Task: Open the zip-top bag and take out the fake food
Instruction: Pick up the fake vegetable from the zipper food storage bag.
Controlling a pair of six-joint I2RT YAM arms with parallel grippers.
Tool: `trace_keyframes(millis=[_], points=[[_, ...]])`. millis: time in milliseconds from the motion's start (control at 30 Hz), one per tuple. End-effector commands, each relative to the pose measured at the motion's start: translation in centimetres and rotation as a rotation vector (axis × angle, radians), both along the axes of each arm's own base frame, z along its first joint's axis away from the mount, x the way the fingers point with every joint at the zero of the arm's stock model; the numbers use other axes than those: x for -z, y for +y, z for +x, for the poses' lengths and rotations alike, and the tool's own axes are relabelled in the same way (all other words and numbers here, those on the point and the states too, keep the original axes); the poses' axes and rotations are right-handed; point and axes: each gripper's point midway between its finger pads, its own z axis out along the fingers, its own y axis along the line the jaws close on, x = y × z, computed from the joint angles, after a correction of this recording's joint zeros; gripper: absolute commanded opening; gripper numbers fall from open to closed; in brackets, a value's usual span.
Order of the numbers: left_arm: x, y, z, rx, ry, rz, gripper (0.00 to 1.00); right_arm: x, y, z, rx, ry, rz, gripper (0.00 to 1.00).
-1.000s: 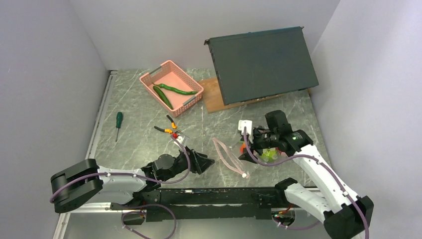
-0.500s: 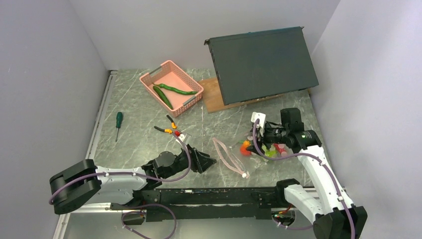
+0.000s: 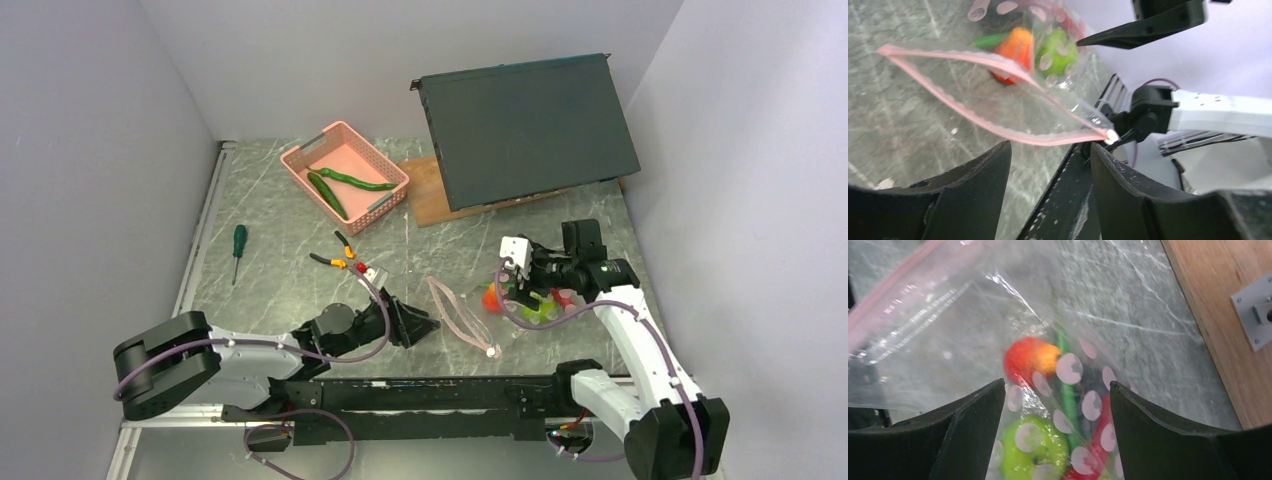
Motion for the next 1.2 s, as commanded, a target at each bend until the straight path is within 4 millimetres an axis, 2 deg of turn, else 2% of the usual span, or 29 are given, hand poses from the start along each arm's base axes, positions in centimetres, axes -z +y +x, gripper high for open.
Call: trace_keyframes(millis=[0, 100, 167, 433, 633, 767, 867, 1033, 1100, 1167], points=[[-5.5, -1.9, 0.2, 0.021, 0.024, -0.199, 0.64, -0.9, -1.4, 2.4, 0.001, -0.096, -0.037, 0.77], [-5.8, -2.7, 0.4, 0.021, 0.078, -0.238, 0.65, 0.5, -1.9, 2.7, 0.004, -0.058, -0.058, 0.71], [-5.4, -3.3, 0.6, 0.019, 0.126, -0.247, 0.65, 1.5, -1.8, 2.5, -0.021, -0.031, -0.066, 0.63], [-1.9, -7.0, 1.0, 0.018, 0.310, -0.210, 0.65, 2.8, -0.9, 3.4, 0.002, 0.014, -0.039, 0.46], [-0.6, -7.9, 2.3, -0.030, 0.312, -0.157, 0.64, 5.6, 1.3, 2.7, -0.035, 0.042, -0.101, 0.33], [0.9, -8.3, 2.8, -0.052, 0.316, -0.081, 0.63, 6.5, 1.5, 2.7, -0.023, 0.086, -0.127, 0.25], [1.8, -8.4, 2.9, -0.056, 0.314, -0.057, 0.52, 6.7, 1.5, 2.2, -0.030, 0.089, -0.122, 0.25], [2.6, -8.1, 2.8, -0.022, 0.281, -0.037, 0.14, 6.6, 2.1, 1.8, -0.044, 0.109, -0.089, 0.25], [2.4, -8.0, 2.6, 0.001, 0.247, -0.029, 0.06, 7.1, 2.4, 1.3, -0.061, 0.135, -0.091, 0.24], [1.9, -7.9, 2.4, 0.025, 0.201, -0.014, 0.05, 7.5, 3.0, 0.4, -0.104, 0.163, -0.091, 0.24]])
